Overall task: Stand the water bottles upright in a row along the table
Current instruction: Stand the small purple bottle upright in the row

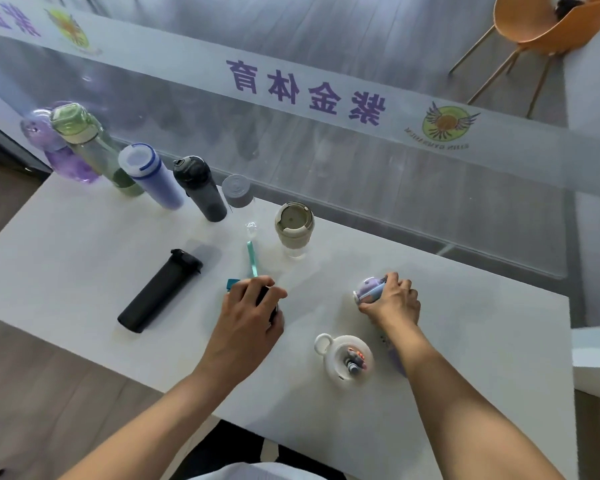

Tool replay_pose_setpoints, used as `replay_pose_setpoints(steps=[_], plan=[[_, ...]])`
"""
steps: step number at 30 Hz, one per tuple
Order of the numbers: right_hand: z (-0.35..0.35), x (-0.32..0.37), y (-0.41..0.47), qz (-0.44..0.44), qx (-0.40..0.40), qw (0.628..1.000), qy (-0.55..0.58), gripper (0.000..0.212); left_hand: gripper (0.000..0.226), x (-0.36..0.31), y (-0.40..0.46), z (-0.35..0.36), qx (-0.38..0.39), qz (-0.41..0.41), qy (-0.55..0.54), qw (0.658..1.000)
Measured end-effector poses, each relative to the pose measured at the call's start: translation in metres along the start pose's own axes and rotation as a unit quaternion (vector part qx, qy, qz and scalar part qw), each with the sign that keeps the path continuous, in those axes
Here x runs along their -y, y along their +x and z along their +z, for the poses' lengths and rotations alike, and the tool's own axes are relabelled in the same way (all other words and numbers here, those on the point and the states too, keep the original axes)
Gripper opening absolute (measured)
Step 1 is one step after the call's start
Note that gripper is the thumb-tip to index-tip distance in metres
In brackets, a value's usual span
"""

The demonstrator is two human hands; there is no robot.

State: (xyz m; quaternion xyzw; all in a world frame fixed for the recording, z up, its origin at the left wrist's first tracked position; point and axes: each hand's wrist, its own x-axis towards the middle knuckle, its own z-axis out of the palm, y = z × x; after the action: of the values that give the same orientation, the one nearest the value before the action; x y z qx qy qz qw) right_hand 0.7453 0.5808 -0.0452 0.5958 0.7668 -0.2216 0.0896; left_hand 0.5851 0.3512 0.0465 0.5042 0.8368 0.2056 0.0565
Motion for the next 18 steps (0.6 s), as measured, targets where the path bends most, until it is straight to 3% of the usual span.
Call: replay_pose_setpoints(steps=[10,16,18], plan=[[-0.021,0.012,-0.007,-0.084,-0.049,0.994,0.052,0.070,0.027,0.000,0.004,0.002,-0.016,0.008,0.003,1.000],[-0.049,0.034,-0.006,-0.094,-0.084,0.972,0.196,0.103,0.026,0.003,0.003,0.004,-0.029,0.017,0.003,0.999],[-0.055,0.042,-0.005,-0.099,-0.100,0.965,0.220,0.103,0.026,0.004,0.002,0.004,-0.030,0.018,0.001,0.999]])
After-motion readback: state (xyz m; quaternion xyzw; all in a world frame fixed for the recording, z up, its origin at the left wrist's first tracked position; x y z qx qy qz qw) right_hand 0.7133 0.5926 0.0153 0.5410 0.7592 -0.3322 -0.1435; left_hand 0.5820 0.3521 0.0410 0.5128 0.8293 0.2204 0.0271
